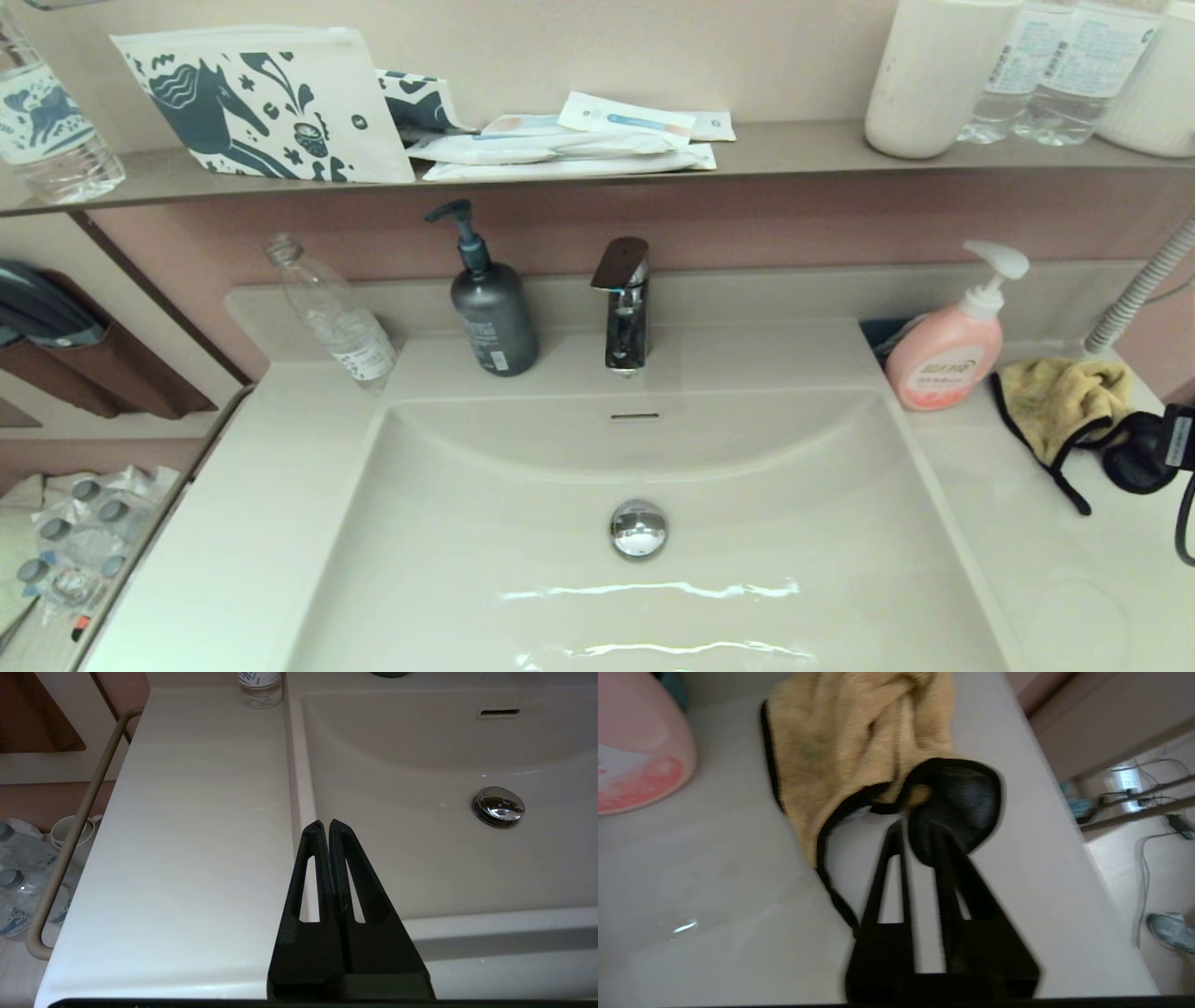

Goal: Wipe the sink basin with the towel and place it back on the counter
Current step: Pick up the cloth

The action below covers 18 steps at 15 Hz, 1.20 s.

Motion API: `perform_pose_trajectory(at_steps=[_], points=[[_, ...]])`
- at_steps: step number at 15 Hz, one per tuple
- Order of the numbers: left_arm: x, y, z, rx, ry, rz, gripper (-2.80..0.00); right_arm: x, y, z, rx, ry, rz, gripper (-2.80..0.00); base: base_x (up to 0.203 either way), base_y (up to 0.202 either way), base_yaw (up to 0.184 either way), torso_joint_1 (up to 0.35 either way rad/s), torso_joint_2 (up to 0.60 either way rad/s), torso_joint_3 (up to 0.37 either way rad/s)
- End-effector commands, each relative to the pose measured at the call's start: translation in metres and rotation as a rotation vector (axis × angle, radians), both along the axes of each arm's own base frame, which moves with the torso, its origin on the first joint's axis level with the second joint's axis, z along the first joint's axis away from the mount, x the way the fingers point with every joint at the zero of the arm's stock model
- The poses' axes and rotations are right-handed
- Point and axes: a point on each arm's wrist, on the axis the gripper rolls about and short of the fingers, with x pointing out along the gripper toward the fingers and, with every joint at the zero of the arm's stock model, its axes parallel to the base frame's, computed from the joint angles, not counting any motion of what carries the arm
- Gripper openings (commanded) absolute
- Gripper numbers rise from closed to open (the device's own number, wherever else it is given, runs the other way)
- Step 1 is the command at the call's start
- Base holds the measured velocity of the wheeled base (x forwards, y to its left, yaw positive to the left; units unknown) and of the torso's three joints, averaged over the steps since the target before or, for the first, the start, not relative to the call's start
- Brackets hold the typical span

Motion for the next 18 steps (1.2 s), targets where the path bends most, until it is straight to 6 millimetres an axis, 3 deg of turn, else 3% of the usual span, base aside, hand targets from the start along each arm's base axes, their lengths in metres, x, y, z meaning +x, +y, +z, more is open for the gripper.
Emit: perform_pose_trajectory(at_steps=[1, 7, 14, 18], points=[[0.000, 0.000, 0.000, 0.000, 0.001, 0.000, -2.80, 0.014, -0.008, -0.008, 0.032, 0.022, 0.043, 0.00, 0.000, 0.000, 0.000, 0.000, 0.00, 0.000], [0.000, 0.000, 0.000, 0.000, 0.001, 0.000, -2.80, 0.029, -0.036, 0.012, 0.164, 0.051, 0.195, 0.00, 0.000, 0.000, 0.000, 0.000, 0.00, 0.000], [0.000, 0.000, 0.000, 0.000, 0.001, 0.000, -2.80, 0.048, -0.063, 0.003, 0.079, 0.140, 0.235, 0.00, 0.000, 0.000, 0.000, 0.000, 0.00, 0.000], [0.000, 0.000, 0.000, 0.000, 0.001, 0.000, -2.80, 0.056, -0.066, -0.006, 0.086, 0.157, 0.246, 0.00, 0.000, 0.000, 0.000, 0.000, 0.00, 0.000]])
